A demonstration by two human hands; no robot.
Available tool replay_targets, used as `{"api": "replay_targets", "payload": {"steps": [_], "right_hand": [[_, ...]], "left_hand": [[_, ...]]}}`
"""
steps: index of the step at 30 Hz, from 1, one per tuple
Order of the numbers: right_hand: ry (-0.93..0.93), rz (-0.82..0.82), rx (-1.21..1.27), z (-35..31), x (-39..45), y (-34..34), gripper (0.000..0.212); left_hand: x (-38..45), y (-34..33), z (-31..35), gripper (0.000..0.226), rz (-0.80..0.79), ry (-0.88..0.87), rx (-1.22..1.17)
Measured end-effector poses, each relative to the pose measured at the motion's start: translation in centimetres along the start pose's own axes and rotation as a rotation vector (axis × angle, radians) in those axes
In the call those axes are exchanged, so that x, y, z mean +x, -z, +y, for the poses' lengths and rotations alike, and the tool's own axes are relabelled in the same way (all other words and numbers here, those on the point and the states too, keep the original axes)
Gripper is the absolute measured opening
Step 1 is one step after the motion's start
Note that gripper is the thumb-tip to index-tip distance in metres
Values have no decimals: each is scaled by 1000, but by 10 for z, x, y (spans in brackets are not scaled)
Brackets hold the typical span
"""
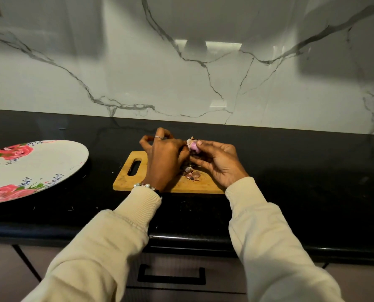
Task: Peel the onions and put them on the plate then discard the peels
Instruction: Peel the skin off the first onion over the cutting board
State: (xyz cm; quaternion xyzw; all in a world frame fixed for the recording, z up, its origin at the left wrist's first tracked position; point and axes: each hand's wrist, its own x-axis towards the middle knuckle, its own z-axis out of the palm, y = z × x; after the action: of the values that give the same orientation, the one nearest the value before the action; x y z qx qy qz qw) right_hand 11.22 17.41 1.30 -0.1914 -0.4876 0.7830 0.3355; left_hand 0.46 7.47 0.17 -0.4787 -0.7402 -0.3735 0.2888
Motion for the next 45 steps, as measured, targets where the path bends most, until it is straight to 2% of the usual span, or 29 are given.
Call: {"api": "replay_targets", "payload": {"steps": [4,9,12,19,27,35,39,45], "right_hand": [[-19,-8,3,1,-1,-1,7],[4,25,40,-1,0,1,9],[-11,26,38,0,0,2,11],[-6,10,-26,-1,-3,1,8],[-21,-4,-29,-1,-5,-1,8],[-17,11,-22,-2,-4,0,9],[-4,4,-67,-1,-4,-1,8],[-1,9,-96,1,-2,0,6]], "left_hand": [[3,0,-4,18,5,33,11],[2,2,-2,19,-67,-80,-53],[2,2,-3,19,-78,-89,-34],[1,1,-6,18,-22,-184,-23],[3,1,-9,12,2,-181,-51],[5,0,-11,18,-95,-179,-40],[3,0,-10,12,-68,-213,-28],[1,0,-9,16,-41,-257,1]]}}
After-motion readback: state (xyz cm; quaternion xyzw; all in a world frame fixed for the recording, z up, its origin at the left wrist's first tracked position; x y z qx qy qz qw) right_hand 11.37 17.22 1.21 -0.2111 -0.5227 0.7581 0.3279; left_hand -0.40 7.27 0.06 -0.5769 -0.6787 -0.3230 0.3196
